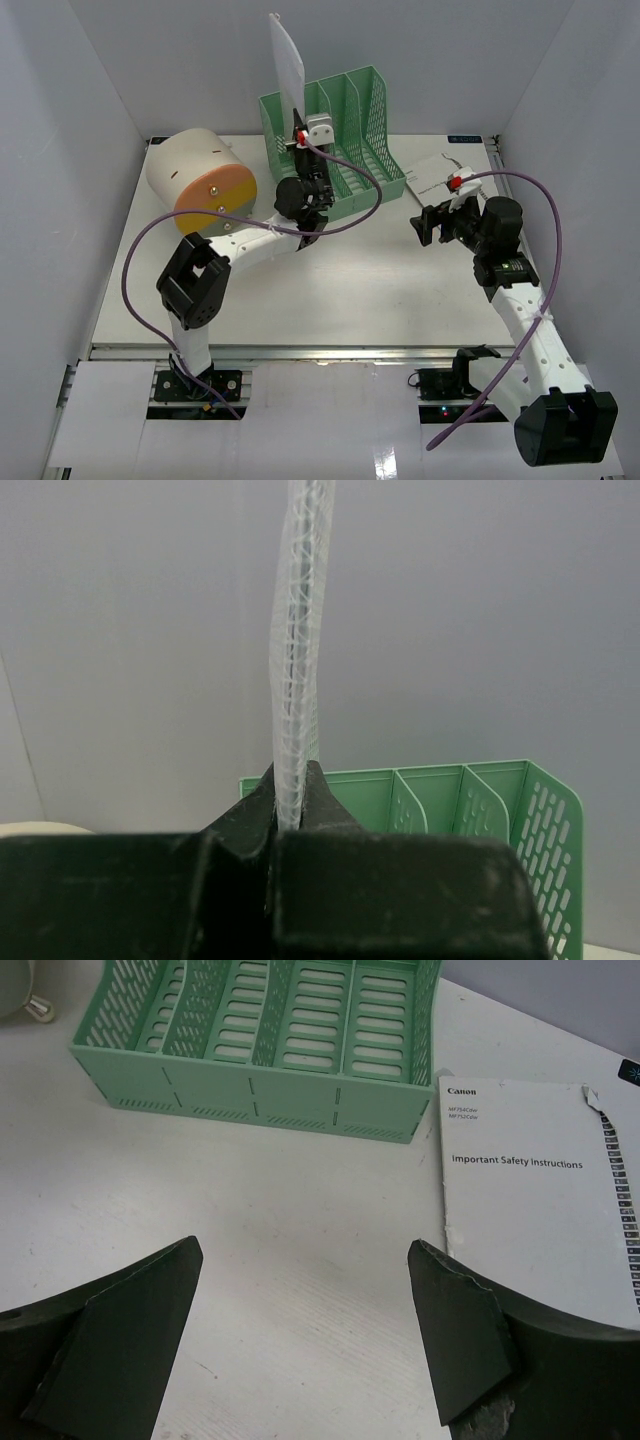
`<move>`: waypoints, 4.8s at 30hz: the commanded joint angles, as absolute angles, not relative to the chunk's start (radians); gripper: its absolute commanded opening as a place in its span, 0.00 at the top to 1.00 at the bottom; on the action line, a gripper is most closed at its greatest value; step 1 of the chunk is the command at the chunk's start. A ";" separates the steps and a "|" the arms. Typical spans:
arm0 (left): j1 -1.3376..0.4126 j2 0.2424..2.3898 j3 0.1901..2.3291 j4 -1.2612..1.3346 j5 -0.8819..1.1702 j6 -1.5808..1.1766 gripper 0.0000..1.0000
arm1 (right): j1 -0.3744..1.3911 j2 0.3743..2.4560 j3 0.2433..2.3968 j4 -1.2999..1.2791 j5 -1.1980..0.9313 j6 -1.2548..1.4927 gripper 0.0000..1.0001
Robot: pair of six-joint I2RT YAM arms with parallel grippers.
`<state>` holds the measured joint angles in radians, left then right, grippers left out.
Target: Organize the desk
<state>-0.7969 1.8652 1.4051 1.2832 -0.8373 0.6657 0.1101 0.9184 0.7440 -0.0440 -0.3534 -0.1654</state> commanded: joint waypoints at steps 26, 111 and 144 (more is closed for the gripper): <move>-0.629 2.079 1.310 1.304 -0.724 0.291 1.00 | 0.052 0.916 0.696 0.058 -0.427 -0.149 0.10; -0.575 0.441 0.673 -0.310 0.058 -0.137 0.02 | 0.179 1.949 1.297 0.031 0.259 -0.452 0.00; -0.575 0.448 0.403 0.143 0.437 -0.563 0.02 | 0.129 1.798 1.028 0.058 0.211 -0.492 0.92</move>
